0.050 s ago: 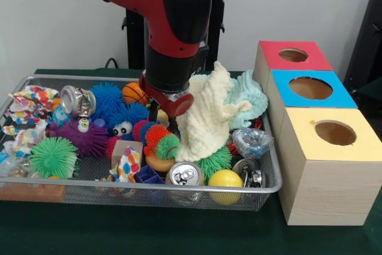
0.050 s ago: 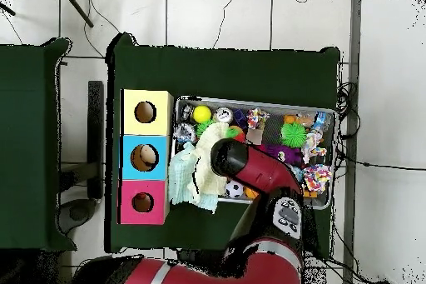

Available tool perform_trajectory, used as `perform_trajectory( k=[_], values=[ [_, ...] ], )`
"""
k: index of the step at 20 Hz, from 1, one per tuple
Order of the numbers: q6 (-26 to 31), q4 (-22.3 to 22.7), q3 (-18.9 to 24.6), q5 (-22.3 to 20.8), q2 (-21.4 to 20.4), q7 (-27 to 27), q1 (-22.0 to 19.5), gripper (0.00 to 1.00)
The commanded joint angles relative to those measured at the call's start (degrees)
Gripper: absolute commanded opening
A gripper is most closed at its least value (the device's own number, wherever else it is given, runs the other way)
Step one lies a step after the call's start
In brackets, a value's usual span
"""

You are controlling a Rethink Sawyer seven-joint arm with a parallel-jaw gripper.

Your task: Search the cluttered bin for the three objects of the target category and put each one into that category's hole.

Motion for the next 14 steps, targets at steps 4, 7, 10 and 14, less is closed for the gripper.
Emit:
perform_trajectory(
  k=[4, 7, 10, 14],
  values=[
    [4.76, -8.13, 6.35, -5.62, -0.52, -6.21, -9.24, 1.0],
    [8.57, -16.5, 9.73, -9.62, 1.68, -14.15, -14.84, 1.0],
    [10.47, -21.12, 12.39, -13.39, 3.11, -17.75, -18.12, 1.0],
    [9.81, -22.15, 15.08, -17.16, 4.11, -16.8, -20.68, 1.0]
  ],
)
